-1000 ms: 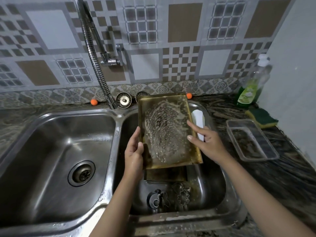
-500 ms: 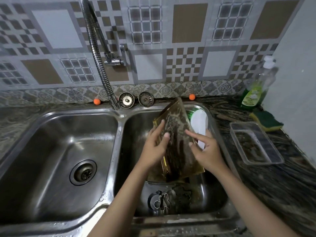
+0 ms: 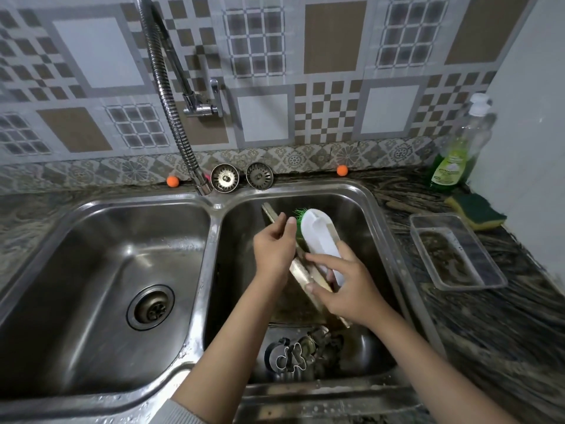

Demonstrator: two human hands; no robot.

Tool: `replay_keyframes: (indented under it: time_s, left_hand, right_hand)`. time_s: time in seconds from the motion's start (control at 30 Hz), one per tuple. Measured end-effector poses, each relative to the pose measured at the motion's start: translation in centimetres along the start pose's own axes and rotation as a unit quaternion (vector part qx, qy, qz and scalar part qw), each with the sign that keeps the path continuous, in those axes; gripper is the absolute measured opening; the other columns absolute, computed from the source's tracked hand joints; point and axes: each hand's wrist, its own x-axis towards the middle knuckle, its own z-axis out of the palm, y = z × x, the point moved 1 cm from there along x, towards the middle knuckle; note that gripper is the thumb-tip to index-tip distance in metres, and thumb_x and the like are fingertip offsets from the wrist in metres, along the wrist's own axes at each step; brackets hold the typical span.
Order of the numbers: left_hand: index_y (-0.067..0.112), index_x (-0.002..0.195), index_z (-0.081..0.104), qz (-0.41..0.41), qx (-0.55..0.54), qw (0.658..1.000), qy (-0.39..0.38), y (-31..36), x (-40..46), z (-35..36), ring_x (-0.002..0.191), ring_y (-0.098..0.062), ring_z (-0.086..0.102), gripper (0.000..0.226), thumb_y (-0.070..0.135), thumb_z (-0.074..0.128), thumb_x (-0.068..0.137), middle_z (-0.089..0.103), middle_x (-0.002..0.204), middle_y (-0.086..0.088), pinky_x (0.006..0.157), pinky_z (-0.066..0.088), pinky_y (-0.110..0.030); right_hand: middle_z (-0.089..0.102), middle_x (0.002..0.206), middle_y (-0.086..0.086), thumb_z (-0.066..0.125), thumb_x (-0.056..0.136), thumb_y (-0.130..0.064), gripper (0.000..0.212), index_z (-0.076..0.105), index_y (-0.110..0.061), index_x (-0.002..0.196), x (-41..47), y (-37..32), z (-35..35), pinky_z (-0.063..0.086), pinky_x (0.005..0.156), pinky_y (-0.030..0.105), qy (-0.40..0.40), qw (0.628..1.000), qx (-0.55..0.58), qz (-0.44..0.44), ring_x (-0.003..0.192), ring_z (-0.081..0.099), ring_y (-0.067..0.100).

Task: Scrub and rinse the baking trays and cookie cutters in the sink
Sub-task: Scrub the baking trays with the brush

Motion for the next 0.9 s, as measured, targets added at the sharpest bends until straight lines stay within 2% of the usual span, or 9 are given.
replay_keyframes:
  time_s: [0.13,0.23,0.33,0.4,0.5,0.6,0.7,0.83,0.9]
  left_hand:
    - [0.003,0.125,0.058,0.043,-0.045,0.998,0.032,-0.1,-0.2,-0.9,0.109,-0.002,0.056,0.043,0.004,0.068,0.084,0.061,0.127,-0.006,0.095,0.044,-0.017]
    - [0.003,0.126,0.057,0.089,-0.037,0.995,0.020,-0.2,-0.3,-1.8,0.091,0.015,0.057,0.045,-0.006,0.065,0.083,0.064,0.116,0.003,0.086,0.044,-0.005]
    - [0.006,0.126,0.056,0.111,-0.025,0.993,-0.021,-0.5,-0.5,-2.6,0.094,0.017,0.058,0.045,-0.008,0.061,0.084,0.061,0.113,0.009,0.088,0.045,-0.007]
    - [0.013,0.125,0.056,0.119,-0.021,0.991,-0.049,-0.8,-0.8,-2.9,0.106,0.013,0.055,0.045,-0.008,0.060,0.085,0.060,0.118,0.009,0.094,0.043,-0.010]
    - [0.019,0.123,0.055,0.126,-0.017,0.989,-0.070,-1.1,-1.1,-2.8,0.114,0.009,0.052,0.044,-0.005,0.059,0.087,0.060,0.121,0.011,0.100,0.040,-0.014]
    - [0.019,0.125,0.053,0.125,-0.041,0.990,-0.050,-0.8,-1.1,-2.6,0.109,0.010,0.055,0.043,-0.005,0.055,0.089,0.059,0.124,0.006,0.096,0.043,-0.013]
    - [0.022,0.123,0.056,0.125,-0.068,0.990,-0.014,-0.3,-1.0,-3.1,0.111,0.010,0.054,0.042,-0.005,0.055,0.090,0.059,0.123,0.009,0.102,0.040,-0.017]
    - [0.022,0.121,0.057,0.143,-0.054,0.988,-0.036,0.1,-2.3,-2.5,0.109,0.012,0.054,0.042,-0.006,0.055,0.089,0.060,0.122,0.010,0.100,0.040,-0.015]
    - [0.022,0.120,0.057,0.151,-0.058,0.986,-0.026,0.1,-2.3,-1.8,0.115,0.001,0.054,0.043,-0.007,0.055,0.089,0.059,0.126,0.002,0.102,0.042,-0.022]
  right_hand:
    - [0.045,0.086,-0.014,0.081,0.072,-0.023,0.061,0.057,-0.034,0.127,0.6,0.0,-0.5,0.043,0.070,0.013,0.031,0.998,0.056,-0.002,0.067,0.048,0.005]
    - [0.055,0.120,-0.018,0.075,0.079,-0.022,0.066,0.047,-0.034,0.137,1.5,0.8,-0.9,0.040,0.072,0.009,0.036,0.992,0.112,0.046,0.072,0.050,-0.011]
    - [0.049,0.135,-0.016,0.068,0.084,-0.028,0.060,0.044,-0.030,0.139,3.0,1.4,-1.7,0.042,0.087,0.009,0.070,0.995,0.060,0.050,0.102,0.053,-0.011]
    - [0.050,0.129,-0.017,0.064,0.088,-0.026,0.051,0.048,-0.025,0.137,4.4,1.5,-2.7,0.040,0.090,0.004,0.123,0.990,0.031,0.063,0.113,0.050,-0.008]
    - [0.063,0.111,-0.009,0.060,0.091,-0.028,0.044,0.051,-0.026,0.133,5.7,0.4,-2.8,0.042,0.072,0.001,0.198,0.973,0.005,0.118,0.095,0.059,0.003]
    - [0.072,0.102,0.004,0.062,0.089,-0.034,0.048,0.044,-0.037,0.133,4.1,-1.6,0.0,0.051,0.065,0.021,0.161,0.986,-0.009,0.049,0.078,0.067,0.012]
    - [0.067,0.102,-0.014,0.060,0.087,-0.045,0.049,0.042,-0.042,0.133,2.4,-1.6,0.4,0.046,0.054,0.027,0.122,0.992,-0.018,-0.012,0.065,0.060,0.003]
    - [0.069,0.110,0.004,0.064,0.088,-0.032,0.051,0.048,-0.022,0.135,5.3,1.3,-3.3,0.041,0.071,0.016,0.189,0.975,-0.025,0.113,0.091,0.064,0.013]
    - [0.070,0.107,0.006,0.063,0.088,-0.035,0.053,0.047,-0.021,0.137,4.9,0.2,-2.3,0.040,0.069,0.014,0.189,0.977,-0.037,0.087,0.086,0.062,0.008]
